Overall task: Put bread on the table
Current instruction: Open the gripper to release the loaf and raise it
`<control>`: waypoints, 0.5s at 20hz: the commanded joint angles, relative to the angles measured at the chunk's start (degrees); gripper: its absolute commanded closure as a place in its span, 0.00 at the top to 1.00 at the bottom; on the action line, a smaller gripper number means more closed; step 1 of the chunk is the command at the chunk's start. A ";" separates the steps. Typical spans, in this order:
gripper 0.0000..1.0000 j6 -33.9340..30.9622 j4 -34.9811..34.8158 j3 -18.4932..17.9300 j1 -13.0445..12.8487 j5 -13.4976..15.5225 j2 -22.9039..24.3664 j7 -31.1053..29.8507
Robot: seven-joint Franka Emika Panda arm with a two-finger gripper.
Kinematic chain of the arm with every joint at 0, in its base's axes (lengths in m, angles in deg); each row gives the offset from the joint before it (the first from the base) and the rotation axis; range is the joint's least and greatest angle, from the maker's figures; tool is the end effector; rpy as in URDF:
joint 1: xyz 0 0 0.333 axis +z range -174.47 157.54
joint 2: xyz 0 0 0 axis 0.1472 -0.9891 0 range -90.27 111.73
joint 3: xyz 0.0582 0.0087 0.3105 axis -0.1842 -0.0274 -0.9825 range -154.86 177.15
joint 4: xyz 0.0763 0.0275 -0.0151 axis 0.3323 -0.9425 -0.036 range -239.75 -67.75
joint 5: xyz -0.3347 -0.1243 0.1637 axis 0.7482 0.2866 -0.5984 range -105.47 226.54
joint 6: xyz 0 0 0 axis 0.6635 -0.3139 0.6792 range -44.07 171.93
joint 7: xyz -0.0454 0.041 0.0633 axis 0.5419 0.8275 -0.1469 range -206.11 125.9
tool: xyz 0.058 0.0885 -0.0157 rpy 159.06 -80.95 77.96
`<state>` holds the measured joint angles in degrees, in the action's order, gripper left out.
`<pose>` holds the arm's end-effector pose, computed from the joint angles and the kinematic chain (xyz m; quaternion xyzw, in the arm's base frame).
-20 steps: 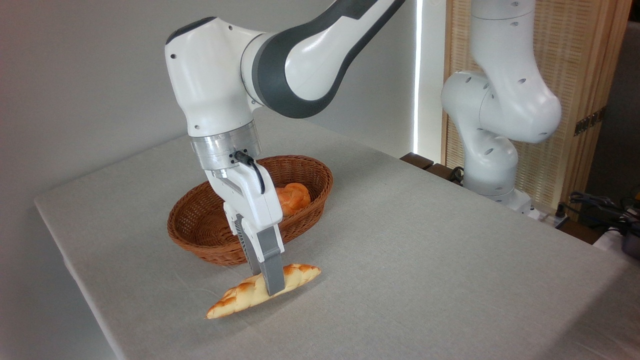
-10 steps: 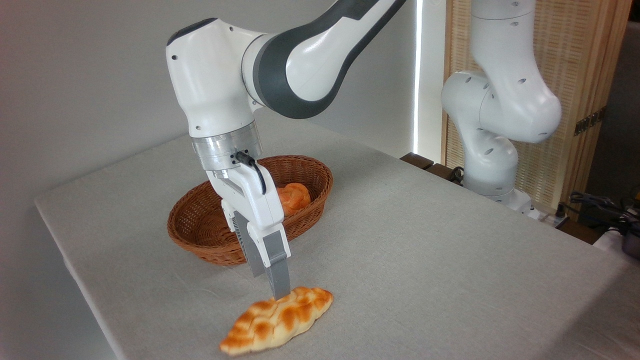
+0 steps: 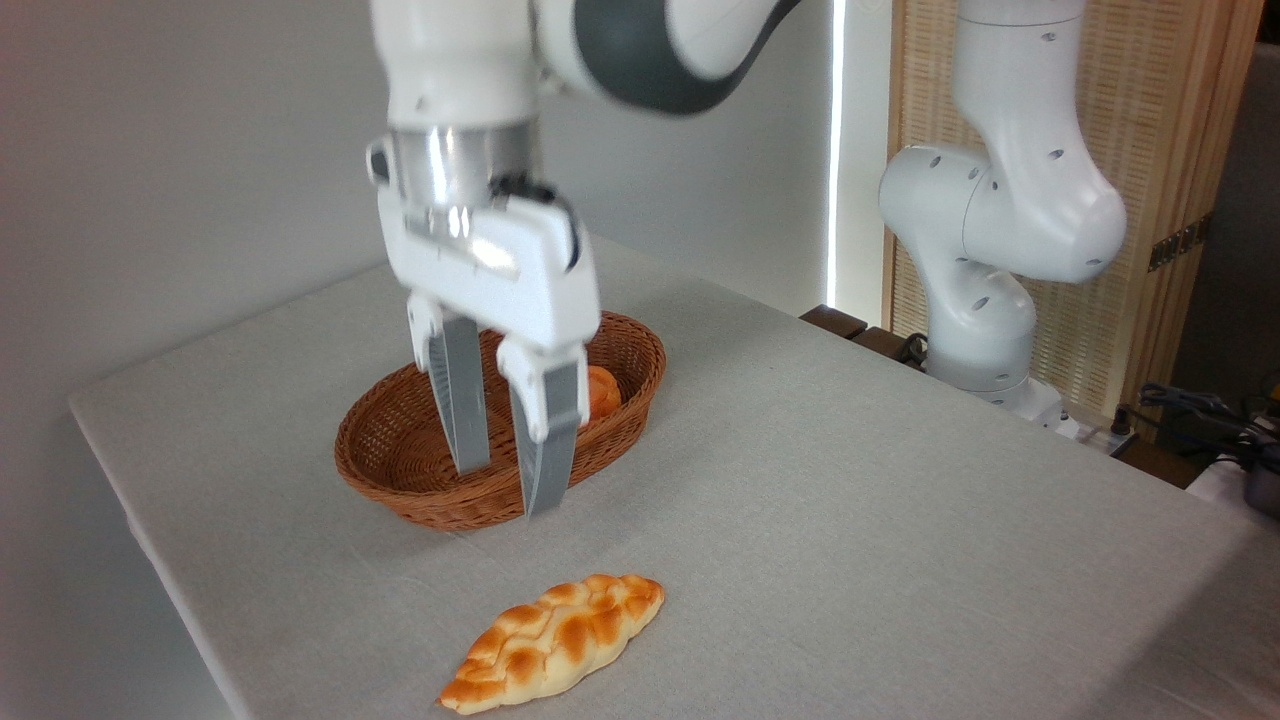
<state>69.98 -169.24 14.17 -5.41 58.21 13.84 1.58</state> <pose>0.5643 0.0023 0.5625 -0.9282 0.3598 -0.0794 0.0525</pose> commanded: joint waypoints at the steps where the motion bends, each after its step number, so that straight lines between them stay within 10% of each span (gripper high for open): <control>1: 1.00 -15.97 10.80 1.02 2.22 6.71 0.93 -0.38; 10: 1.00 -21.28 11.44 2.95 -2.60 4.09 -0.12 -3.98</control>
<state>50.46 -158.38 17.71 -5.40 63.81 15.08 -1.66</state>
